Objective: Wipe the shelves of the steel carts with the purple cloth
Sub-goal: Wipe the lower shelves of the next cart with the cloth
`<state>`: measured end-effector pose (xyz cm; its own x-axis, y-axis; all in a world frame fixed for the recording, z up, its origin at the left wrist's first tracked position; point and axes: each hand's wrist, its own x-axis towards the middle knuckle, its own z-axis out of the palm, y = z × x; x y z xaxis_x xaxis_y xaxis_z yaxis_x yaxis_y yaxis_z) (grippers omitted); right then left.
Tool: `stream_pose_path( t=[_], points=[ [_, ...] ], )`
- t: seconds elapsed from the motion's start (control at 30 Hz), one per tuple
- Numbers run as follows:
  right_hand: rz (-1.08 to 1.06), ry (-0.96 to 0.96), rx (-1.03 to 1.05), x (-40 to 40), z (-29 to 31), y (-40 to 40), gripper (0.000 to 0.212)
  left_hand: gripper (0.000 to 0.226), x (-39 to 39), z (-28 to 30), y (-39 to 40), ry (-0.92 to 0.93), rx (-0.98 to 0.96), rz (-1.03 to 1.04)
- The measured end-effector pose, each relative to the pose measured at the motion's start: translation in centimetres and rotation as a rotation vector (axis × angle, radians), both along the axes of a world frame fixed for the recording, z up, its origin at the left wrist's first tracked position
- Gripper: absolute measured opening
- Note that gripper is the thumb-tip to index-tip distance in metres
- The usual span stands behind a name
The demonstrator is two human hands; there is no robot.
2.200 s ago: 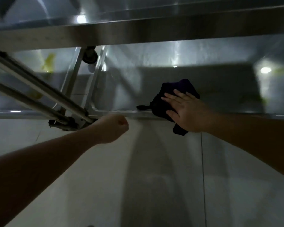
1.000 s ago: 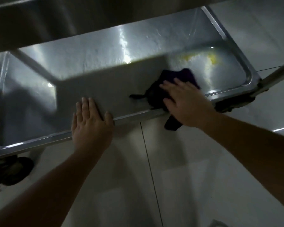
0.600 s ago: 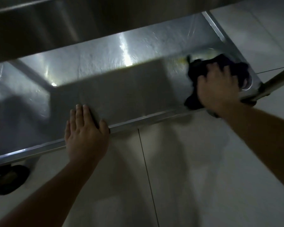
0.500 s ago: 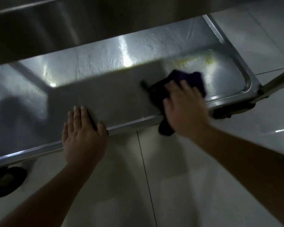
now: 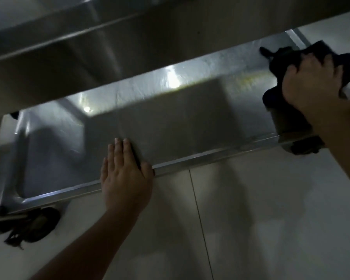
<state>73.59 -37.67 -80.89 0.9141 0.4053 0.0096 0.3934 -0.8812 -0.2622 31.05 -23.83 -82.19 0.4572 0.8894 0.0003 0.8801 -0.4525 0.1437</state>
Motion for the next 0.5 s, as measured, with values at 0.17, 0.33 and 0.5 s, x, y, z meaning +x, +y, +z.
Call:
stream_pose_path(
  t=[0.17, 0.33, 0.5],
  points=[
    [0.257, 0.048, 0.005, -7.7, 1.3, 7.9, 0.056, 0.085, 0.0, -0.2, 0.2, 0.009, -0.016, -0.001],
    [0.943, 0.097, -0.049, -15.2, 0.7, 3.7, 0.057, 0.081, -0.3, -0.1, 0.1, -0.01, -0.027, -0.003],
    [0.915, 0.107, -0.133, -8.6, 1.1, -5.2, 0.066, 0.081, -0.8, -0.2, 0.3, -0.009, -0.039, -0.025]
  ],
)
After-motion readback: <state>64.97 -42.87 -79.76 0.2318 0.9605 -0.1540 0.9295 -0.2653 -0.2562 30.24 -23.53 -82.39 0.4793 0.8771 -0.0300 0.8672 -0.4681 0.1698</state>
